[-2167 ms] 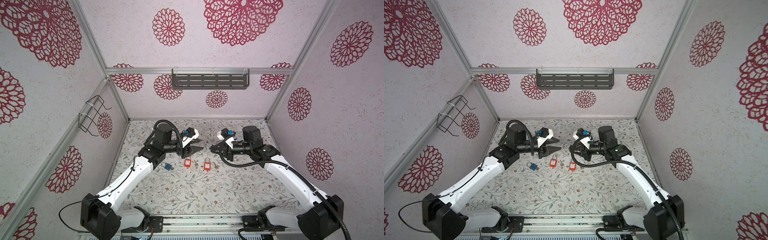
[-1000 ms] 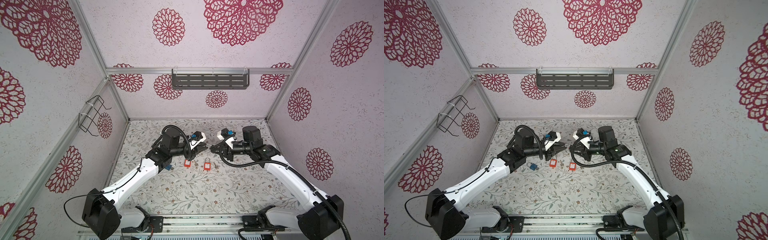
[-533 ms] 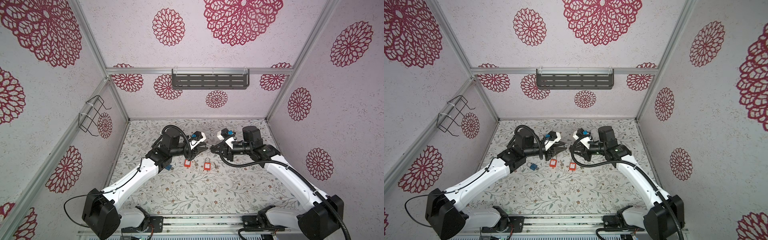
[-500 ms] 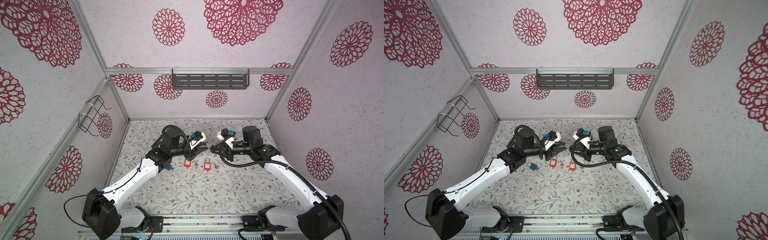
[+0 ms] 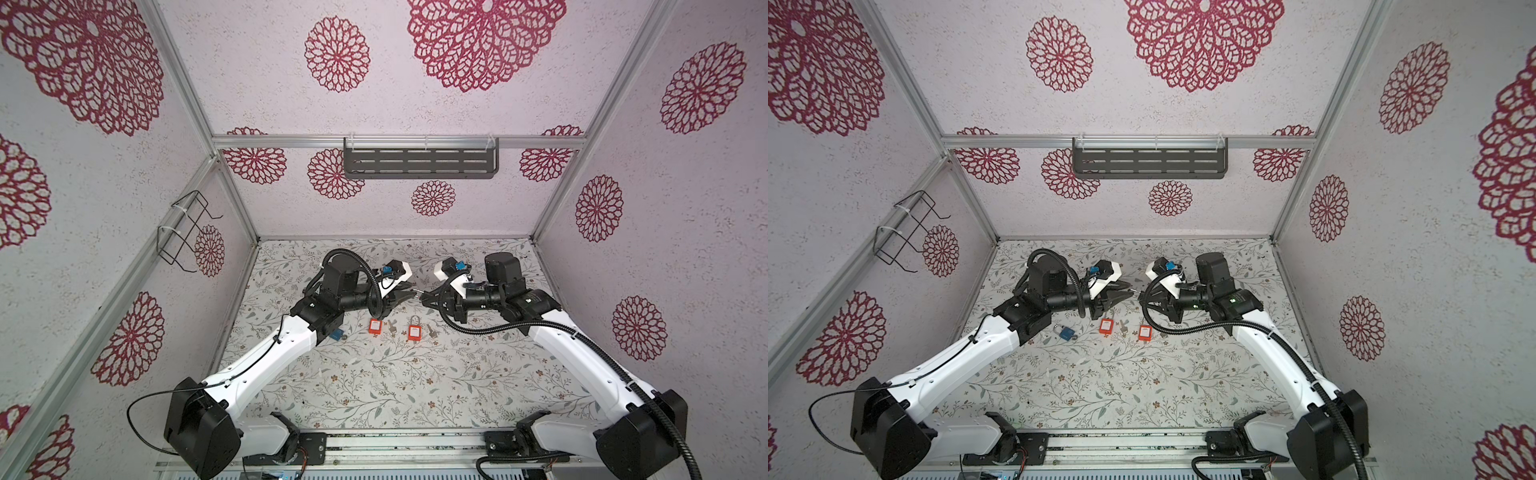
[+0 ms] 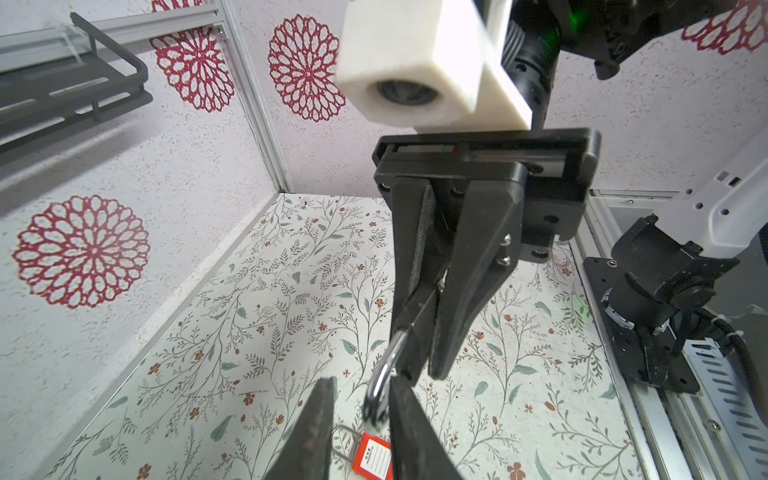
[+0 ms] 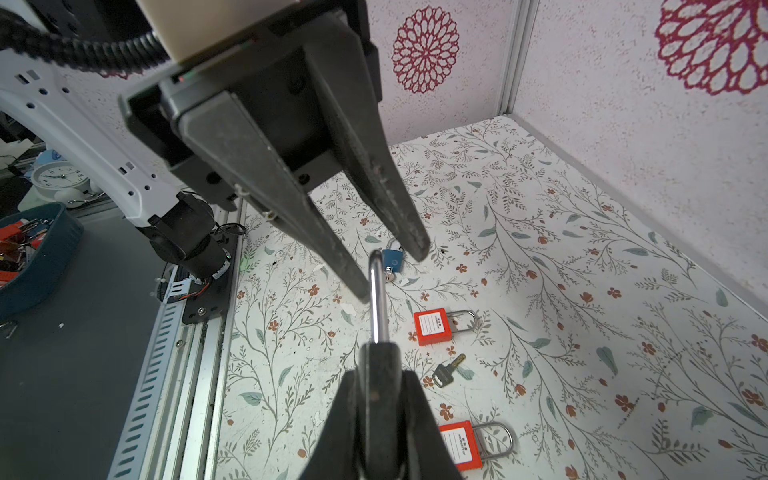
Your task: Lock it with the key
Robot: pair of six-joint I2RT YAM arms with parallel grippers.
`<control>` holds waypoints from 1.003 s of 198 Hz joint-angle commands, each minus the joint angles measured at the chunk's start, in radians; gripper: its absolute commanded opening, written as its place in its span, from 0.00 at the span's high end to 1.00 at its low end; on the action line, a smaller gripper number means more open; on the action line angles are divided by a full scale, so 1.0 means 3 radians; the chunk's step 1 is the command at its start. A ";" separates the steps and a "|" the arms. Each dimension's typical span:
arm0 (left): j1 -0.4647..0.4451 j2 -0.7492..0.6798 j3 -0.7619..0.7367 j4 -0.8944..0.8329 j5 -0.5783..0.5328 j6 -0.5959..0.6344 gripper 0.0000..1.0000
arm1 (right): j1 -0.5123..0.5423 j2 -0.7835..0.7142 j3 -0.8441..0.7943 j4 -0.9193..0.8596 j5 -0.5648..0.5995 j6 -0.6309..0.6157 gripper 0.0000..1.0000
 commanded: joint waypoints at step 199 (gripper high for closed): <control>-0.0031 0.0128 0.0250 -0.0274 0.0246 0.0157 0.92 | -0.0016 -0.0123 0.0061 0.0122 -0.0025 0.0029 1.00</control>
